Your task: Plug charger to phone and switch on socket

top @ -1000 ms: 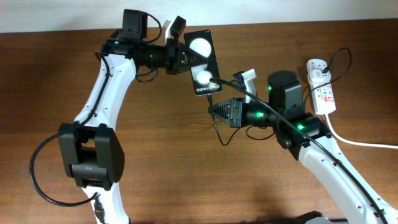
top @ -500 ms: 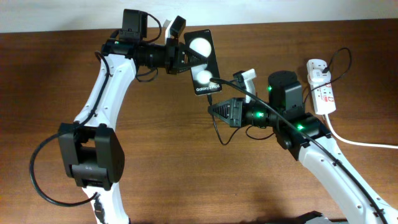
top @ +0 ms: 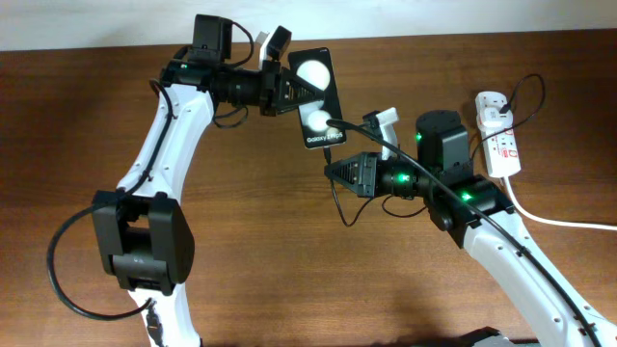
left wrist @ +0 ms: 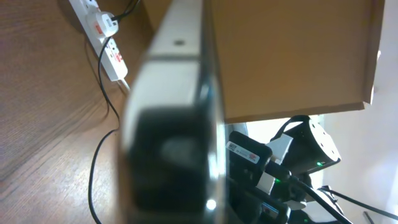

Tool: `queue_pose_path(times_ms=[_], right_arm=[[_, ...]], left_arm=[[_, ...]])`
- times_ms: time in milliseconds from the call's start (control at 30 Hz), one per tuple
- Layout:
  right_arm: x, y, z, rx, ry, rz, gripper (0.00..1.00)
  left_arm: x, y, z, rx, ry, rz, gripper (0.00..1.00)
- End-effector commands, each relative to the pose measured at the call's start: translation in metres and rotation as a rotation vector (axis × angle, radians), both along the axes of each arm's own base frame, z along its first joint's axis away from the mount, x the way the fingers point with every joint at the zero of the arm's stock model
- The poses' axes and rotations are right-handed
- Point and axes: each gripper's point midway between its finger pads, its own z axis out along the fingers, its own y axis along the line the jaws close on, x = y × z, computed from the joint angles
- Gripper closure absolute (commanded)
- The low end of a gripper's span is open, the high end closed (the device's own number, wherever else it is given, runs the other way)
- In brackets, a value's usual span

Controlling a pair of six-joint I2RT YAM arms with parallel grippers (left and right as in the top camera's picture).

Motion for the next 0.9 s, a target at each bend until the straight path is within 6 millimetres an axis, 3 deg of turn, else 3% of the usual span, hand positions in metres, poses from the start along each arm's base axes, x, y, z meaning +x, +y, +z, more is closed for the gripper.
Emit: queue_pose_path(times_ms=[0,300,667,867], right_arm=[[0.008,-0.004,0.004,-0.006,-0.021,-0.029,0.91],[0.008,-0.004,0.003,-0.008,-0.016,-0.029,0.83],[0.008,-0.004,0.002,-0.013,-0.022,-0.030,0.60],[0.012,-0.013,-0.013,-0.081,0.008,-0.088,0.46]], left_arm=[[-0.010,-0.008,0.016,-0.009,-0.038,-0.023,1.00],[-0.002,-0.007,0.005,0.053,-0.053,0.023,1.00],[0.005,-0.005,-0.005,0.108,-0.072,0.060,1.00],[0.005,-0.005,-0.009,0.117,-0.068,0.062,1.00]])
